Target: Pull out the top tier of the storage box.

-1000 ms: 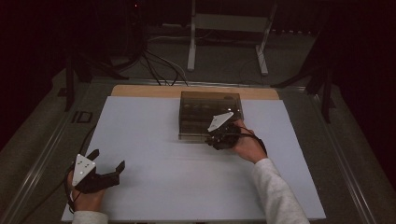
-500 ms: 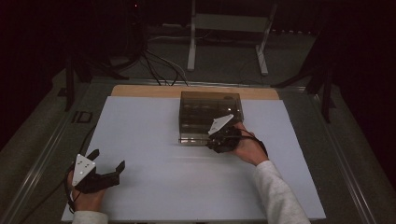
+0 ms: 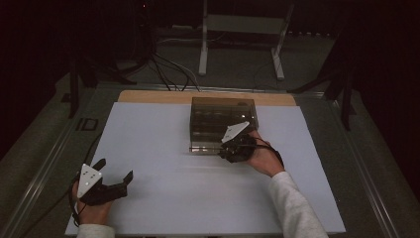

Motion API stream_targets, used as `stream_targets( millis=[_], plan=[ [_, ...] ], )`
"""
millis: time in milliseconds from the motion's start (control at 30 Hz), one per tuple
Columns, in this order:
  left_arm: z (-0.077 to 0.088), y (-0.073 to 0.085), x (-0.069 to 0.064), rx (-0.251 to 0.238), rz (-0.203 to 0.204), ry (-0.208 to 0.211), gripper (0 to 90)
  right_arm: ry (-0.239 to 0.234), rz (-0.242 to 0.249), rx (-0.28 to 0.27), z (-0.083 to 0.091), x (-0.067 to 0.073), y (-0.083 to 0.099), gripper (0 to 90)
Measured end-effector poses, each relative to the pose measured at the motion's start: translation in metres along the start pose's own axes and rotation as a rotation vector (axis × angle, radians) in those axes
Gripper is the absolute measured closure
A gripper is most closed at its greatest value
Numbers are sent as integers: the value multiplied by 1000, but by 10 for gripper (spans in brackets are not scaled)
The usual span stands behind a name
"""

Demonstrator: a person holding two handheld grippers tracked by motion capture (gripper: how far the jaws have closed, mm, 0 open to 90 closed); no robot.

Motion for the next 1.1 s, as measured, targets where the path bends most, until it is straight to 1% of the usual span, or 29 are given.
stream_targets(
  millis=[100, 133, 167, 267, 367, 433, 533, 600, 700, 733, 800, 867, 900, 967, 1033, 1100],
  plan=[
    [0, 0, 0, 0, 0, -1, 6, -6, -13, -12, 1, 0, 0, 627],
    [0, 0, 0, 0, 0, -1, 6, -13, -22, -26, 1, 0, -1, 616],
    [0, 0, 0, 1, 0, -1, 6, -16, -28, -38, 2, 0, -1, 595],
    [0, 0, 0, 0, -1, -2, 6, -5, -48, -57, 3, -2, -3, 518],
    [1, 1, 1, 1, 2, -4, 6, -2, -73, -88, 6, -3, -7, 423],
    [1, 0, 1, 0, 4, -4, 6, -1, -88, -105, 8, -3, -8, 420],
    [0, 0, 1, 0, 2, -3, 6, 14, -136, -141, 10, -5, -11, 383],
    [1, 0, 1, -1, 0, -3, 6, 15, -163, -168, 11, -6, -13, 344],
    [1, 0, 1, -4, 4, -4, 6, 27, -210, -194, 13, -9, -13, 288],
    [1, 0, 1, -4, 4, -4, 6, 27, -210, -194, 13, -9, -13, 288],
    [1, 0, 1, -2, 5, -5, 6, 27, -241, -229, 16, -9, -14, 264],
    [1, 0, 1, -1, 2, -4, 6, 27, -250, -251, 18, -8, -15, 255],
    [1, 0, 1, -1, 2, -4, 6, 25, -263, -256, 19, -8, -16, 249],
    [1, 0, 1, 0, 3, -4, 6, 23, -267, -263, 20, -7, -16, 238],
    [1, 1, 1, -1, 5, -5, 6, 27, -276, -264, 21, -7, -17, 191],
    [1, 0, 1, -2, 4, -5, 6, 53, -275, -260, 21, -8, -16, 143]
  ],
)
Point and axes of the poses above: each handheld gripper's, and its own axes: z roughly backward along the jaws, y roughly out of its underside, x roughly to its left, the point moved 9 cm from there along -z, roughly forward along the jaws, and after that the axes turned 2 degrees about -y, right-handed, at the moved point
